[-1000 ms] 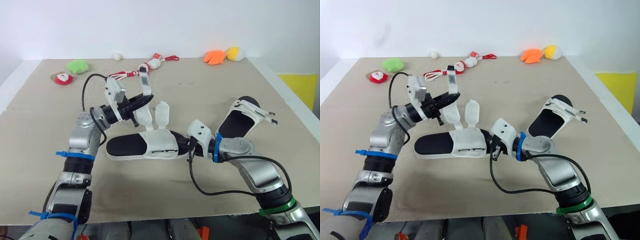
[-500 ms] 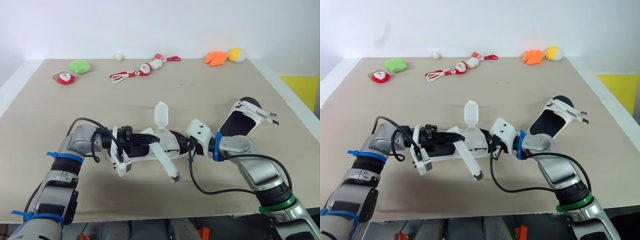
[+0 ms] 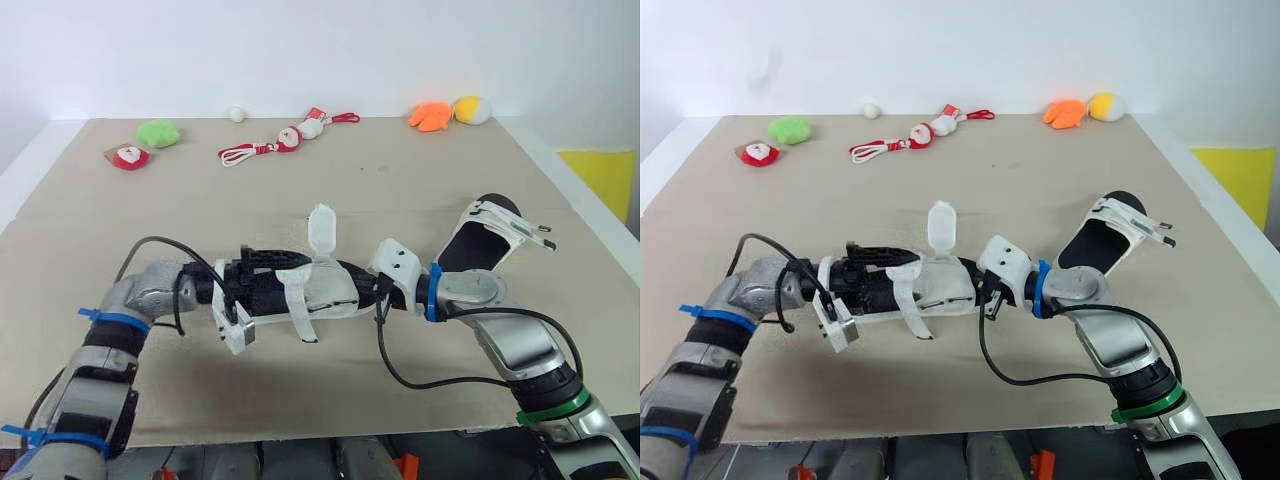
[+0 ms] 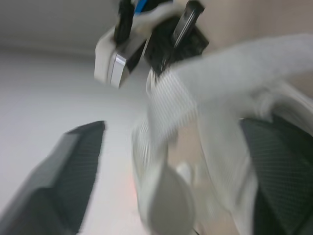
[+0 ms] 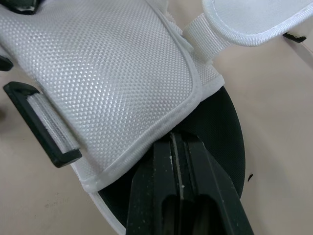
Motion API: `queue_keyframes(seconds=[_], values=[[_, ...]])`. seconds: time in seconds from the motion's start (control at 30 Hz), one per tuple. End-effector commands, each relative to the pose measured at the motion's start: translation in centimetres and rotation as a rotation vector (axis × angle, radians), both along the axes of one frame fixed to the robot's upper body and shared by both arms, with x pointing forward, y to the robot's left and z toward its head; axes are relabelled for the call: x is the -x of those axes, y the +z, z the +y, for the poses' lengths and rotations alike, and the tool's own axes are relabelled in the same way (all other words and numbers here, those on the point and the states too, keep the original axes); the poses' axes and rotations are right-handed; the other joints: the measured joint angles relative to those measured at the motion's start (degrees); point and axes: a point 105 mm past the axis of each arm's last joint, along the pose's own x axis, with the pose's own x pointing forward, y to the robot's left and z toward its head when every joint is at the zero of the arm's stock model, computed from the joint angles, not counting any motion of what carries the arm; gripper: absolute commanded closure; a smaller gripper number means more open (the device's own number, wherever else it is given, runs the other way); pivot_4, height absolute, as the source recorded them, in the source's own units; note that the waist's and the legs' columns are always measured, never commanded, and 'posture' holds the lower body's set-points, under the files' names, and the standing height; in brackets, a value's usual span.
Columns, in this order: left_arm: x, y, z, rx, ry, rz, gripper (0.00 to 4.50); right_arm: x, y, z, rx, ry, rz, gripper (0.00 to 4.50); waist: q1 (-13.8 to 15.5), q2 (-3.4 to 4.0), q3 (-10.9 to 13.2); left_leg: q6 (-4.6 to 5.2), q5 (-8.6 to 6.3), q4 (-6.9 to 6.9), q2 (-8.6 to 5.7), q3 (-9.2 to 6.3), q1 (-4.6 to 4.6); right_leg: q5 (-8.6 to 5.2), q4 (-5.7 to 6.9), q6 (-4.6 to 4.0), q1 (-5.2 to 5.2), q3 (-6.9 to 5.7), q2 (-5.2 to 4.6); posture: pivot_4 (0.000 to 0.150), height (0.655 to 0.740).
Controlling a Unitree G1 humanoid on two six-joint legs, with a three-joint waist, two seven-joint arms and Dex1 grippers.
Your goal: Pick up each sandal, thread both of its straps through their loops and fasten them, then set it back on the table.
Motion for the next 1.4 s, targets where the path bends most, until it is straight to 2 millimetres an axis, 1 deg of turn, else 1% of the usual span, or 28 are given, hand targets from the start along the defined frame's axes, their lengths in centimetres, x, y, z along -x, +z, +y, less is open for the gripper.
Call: queue_keyframes(seconds=[0.03, 0.13, 0.27, 0.37, 0.43, 0.53, 0.63, 0.7, 0.8, 0.93, 1.0, 1.13, 1.27, 1.33, 1.4], values=[[0.4, 0.7, 1.0, 0.043, 0.056, 0.069, 0.09, 0.1, -1.0, -0.3, 0.024, -0.01, 0.034, 4.5, -0.1, 0.01, 0.0, 0.0, 0.0, 0.0, 0.03, 0.02, 0.0, 0.0, 0.0, -0.01, -0.01, 0.0, 0.0, 0.15, 0.74], [0.8, 0.8, 2.6, 0.105, 0.147, 0.191, 0.09, 0.2, -1.3, -0.2, 0.025, -0.007, 0.037, 4.5, -0.1, 0.02, 0.0, 0.0, 0.0, -0.04, 0.08, 0.03, 0.02, -0.15, 0.06, -0.27, -0.04, -0.02, 0.02, 0.15, 0.74], [1.0, 2.1, 3.9, 0.26, 0.228, 0.428, 0.09, 0.2, -1.4, -0.1, 0.025, -0.001, 0.037, 4.5, -0.1, 0.02, 0.0, 0.0, 0.0, -0.03, 0.17, 0.02, 0.03, -0.23, 0.13, -0.41, -0.06, -0.1, 0.05, 0.15, 0.74], [1.5, 2.3, 4.1, 0.344, 0.232, 0.715, 0.09, 0.0, -1.4, 0.0, 0.024, 0.003, 0.037, 4.5, -0.1, 0.01, 0.0, 0.0, 0.0, -0.02, 0.25, 0.09, 0.07, -0.25, 0.16, -0.44, -0.04, -0.13, 0.06, 0.15, 0.74], [1.3, 2.1, 4.4, 0.41, 0.257, 0.941, 0.09, -0.1, -1.4, 0.1, 0.024, 0.006, 0.036, 4.5, -0.1, 0.02, 0.0, 0.0, 0.0, -0.02, 0.33, 0.17, 0.1, -0.25, 0.17, -0.45, -0.05, -0.14, 0.07, 0.15, 0.74], [1.2, 2.5, 4.7, 0.493, 0.248, 1.188, 0.09, -0.2, -1.4, 0.3, 0.022, 0.012, 0.036, 4.5, -0.2, 0.02, 0.0, 0.0, 0.0, -0.03, 0.36, 0.18, 0.12, -0.26, 0.17, -0.46, -0.08, -0.15, 0.12, 0.15, 0.74], [1.7, 2.7, 5.1, 0.511, 0.227, 1.365, 0.09, -0.3, -1.3, 0.3, 0.021, 0.013, 0.034, 4.5, -0.3, 0.01, 0.0, 0.0, -0.01, -0.03, 0.39, 0.19, 0.11, -0.26, 0.17, -0.47, -0.12, -0.15, 0.15, 0.15, 0.74], [2.7, 2.4, 5.2, 0.468, 0.207, 1.477, 0.09, -0.4, -1.3, 0.3, 0.021, 0.012, 0.032, 4.5, -0.4, 0.01, 0.0, 0.0, -0.01, -0.04, 0.42, 0.2, 0.07, -0.26, 0.17, -0.48, -0.2, -0.15, 0.18, 0.15, 0.74], [5.0, 1.4, 5.0, 0.366, 0.167, 1.673, 0.09, -0.5, -1.2, 0.3, 0.019, 0.012, 0.03, 4.5, -0.5, 0.0, 0.0, -0.01, -0.03, -0.05, 0.46, 0.25, 0.05, -0.28, 0.17, -0.5, -0.27, -0.15, 0.19, 0.15, 0.74], [7.3, -0.6, 4.1, 0.219, 0.167, 1.782, 0.09, -0.5, -1.1, 0.3, 0.019, 0.011, 0.028, 4.5, -0.5, 0.0, 0.0, -0.03, -0.04, -0.06, 0.47, 0.4, 0.0, -0.27, 0.17, -0.57, -0.4, -0.12, 0.14, 0.15, 0.74], [7.8, -1.2, 3.6, 0.192, 0.169, 1.804, 0.09, -0.6, -1.1, 0.4, 0.018, 0.01, 0.026, 4.5, -0.5, -0.02, 0.0, -0.03, -0.04, -0.05, 0.47, 0.41, -0.03, -0.27, 0.17, -0.6, -0.45, -0.12, 0.14, 0.15, 0.74], [7.4, -1.9, 2.2, 0.221, 0.16, 1.808, 0.09, -0.6, -1.0, 0.5, 0.015, 0.011, 0.023, 4.5, -0.5, -0.07, 0.0, -0.04, -0.04, -0.02, 0.47, 0.53, -0.03, -0.26, 0.16, -0.63, -0.49, -0.12, 0.07, 0.15, 0.74], [6.6, -3.2, 0.5, 0.252, 0.168, 1.82, 0.09, -0.6, -0.9, 0.6, 0.012, 0.013, 0.02, 4.5, -0.5, -0.08, 0.0, -0.04, -0.04, -0.03, 0.47, 0.56, -0.04, -0.24, 0.17, -0.66, -0.51, -0.11, 0.07, 0.15, 0.74], [6.3, -3.8, -0.1, 0.26, 0.178, 1.817, 0.09, -0.6, -0.9, 0.7, 0.01, 0.013, 0.019, 4.5, -0.5, -0.12, -0.1, -0.04, -0.04, -0.02, 0.45, 0.56, -0.04, -0.23, 0.17, -0.67, -0.5, -0.09, 0.07, 0.15, 0.74], [5.9, -4.0, -0.5, 0.284, 0.183, 1.805, 0.09, -0.6, -0.8, 0.7, 0.01, 0.013, 0.019, 4.5, -0.6, -0.13, -0.1, -0.04, -0.04, -0.03, 0.46, 0.59, -0.04, -0.22, 0.17, -0.69, -0.51, -0.07, 0.08, 0.15, 0.74]])
